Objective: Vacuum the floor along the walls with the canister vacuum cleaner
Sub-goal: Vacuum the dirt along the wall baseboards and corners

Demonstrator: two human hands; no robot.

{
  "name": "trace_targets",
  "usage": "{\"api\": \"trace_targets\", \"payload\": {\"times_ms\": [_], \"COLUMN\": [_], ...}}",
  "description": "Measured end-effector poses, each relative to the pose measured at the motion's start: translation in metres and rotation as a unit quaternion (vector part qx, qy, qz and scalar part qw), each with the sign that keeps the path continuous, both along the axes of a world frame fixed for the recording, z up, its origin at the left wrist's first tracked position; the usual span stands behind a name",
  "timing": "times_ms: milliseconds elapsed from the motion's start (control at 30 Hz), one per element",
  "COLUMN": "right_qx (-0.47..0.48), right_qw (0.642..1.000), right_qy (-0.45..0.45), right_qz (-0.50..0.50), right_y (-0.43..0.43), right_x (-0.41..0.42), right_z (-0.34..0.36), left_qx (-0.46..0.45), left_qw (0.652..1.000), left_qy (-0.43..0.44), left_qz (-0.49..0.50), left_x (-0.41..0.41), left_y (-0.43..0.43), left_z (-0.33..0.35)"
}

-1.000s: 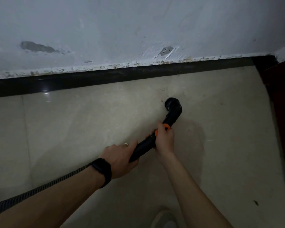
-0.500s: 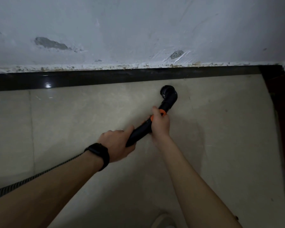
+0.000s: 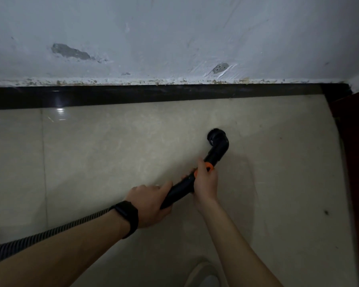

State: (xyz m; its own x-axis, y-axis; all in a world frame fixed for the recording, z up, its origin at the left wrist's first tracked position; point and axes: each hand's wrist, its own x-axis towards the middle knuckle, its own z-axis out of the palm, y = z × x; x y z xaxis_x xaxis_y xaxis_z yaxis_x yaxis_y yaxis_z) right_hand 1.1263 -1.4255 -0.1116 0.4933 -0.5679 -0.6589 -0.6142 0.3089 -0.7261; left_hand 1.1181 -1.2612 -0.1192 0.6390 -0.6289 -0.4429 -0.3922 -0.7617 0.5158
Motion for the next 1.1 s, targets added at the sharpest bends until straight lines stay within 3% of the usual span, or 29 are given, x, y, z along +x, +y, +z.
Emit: {"api": "trace_targets", "payload": {"times_ms": [167, 867, 1100], "right_qx": [-0.006, -0.013, -0.057], "right_qw": [1.0, 0.998, 0.997], "right_qy": [-0.001, -0.006, 0.036], "right_qz": [-0.006, 0.06, 0.032], "right_y": [-0.006, -0.034, -0.03], "right_x": [-0.013, 0.11, 0.074], "right_z": [0.0, 0.006, -0.011], "left_qx": [0.011, -0.034, -0.008], "left_qw": [1.0, 0.99, 0.998], "left_qy": [-0.011, -0.023, -0.003], "left_qz": [-0.023, 0.137, 0.055], "left_x": [-0.009, 0.073, 0.062], "left_y": [-0.006, -0.045, -0.032], "left_z": [-0.001, 0.001, 0.004]}}
